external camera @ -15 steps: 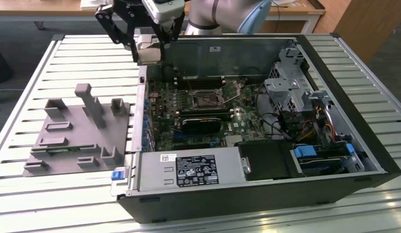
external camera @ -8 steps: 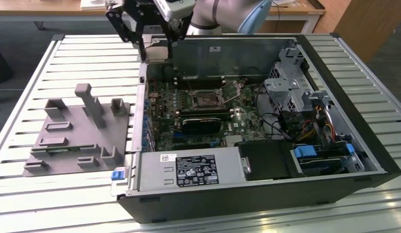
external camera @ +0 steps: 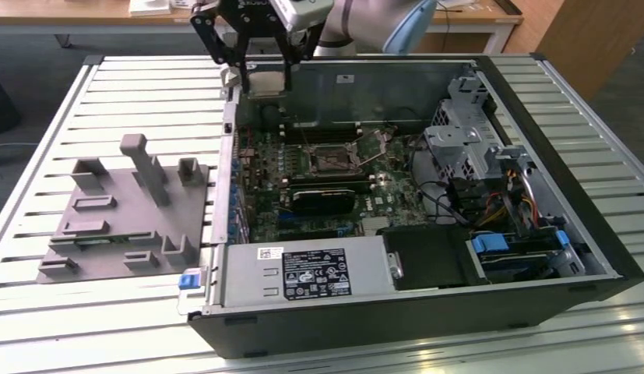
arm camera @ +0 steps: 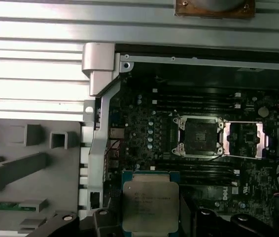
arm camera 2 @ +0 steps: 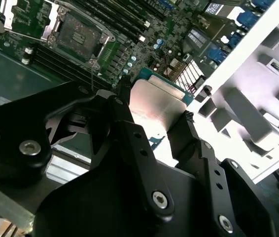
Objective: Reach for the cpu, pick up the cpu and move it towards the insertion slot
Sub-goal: 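Pick up the cpu and move it towards the insertion slot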
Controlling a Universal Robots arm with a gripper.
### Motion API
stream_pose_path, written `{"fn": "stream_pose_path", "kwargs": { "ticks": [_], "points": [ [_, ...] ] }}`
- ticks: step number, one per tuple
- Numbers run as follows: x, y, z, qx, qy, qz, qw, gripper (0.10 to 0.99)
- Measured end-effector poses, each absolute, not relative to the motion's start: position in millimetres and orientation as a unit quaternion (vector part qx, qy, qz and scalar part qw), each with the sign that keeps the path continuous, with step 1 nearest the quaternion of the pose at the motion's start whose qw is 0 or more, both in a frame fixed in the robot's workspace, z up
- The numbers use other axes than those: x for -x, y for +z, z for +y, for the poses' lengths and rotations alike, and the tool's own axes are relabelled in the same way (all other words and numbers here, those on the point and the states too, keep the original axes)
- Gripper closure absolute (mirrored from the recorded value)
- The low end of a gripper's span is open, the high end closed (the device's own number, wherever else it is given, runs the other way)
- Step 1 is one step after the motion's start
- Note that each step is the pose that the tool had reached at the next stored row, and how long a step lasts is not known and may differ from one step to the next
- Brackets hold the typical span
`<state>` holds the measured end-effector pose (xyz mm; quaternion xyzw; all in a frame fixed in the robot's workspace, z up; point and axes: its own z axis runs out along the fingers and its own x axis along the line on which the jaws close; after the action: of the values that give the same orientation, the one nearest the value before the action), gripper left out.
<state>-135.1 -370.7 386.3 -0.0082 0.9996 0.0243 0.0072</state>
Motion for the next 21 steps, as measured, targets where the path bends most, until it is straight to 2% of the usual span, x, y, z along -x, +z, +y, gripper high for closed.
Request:
{"fn": "stream_pose_path", "kwargs": {
  "ticks": [21],
  "points": [
    [92.9,382.5,-355.2,-0.001,0.024,1.000,0.007,0.541]
  ]
}}
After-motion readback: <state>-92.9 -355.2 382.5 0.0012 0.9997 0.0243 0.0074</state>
